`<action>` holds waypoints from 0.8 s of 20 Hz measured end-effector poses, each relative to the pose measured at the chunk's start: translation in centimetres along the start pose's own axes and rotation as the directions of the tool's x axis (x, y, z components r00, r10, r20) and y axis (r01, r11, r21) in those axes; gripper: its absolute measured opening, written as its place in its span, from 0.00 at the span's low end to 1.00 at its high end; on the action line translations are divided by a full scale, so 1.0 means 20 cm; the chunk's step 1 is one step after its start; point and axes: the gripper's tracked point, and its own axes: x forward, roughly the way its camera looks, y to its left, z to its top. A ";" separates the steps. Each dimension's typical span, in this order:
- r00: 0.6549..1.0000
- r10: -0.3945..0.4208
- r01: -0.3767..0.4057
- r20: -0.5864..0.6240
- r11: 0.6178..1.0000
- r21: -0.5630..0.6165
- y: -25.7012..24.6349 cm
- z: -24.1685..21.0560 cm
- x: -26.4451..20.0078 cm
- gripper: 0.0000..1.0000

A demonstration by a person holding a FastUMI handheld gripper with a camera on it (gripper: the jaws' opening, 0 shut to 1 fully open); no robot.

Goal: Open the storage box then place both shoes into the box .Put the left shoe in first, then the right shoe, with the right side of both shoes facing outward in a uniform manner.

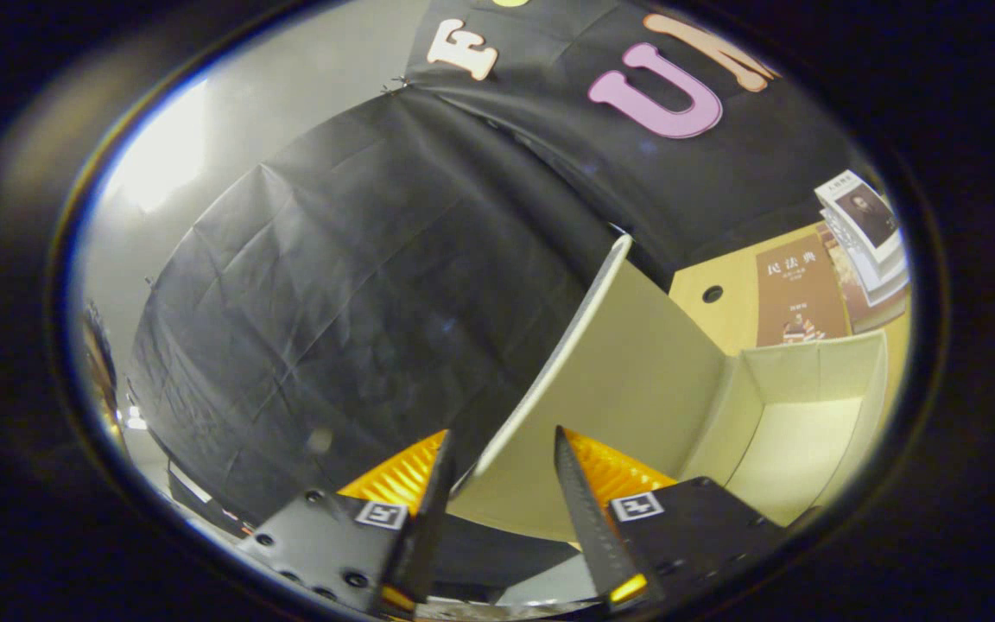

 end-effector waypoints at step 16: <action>0.921 -0.317 0.366 0.227 0.903 -0.225 -0.54 0.28 -0.53 1.00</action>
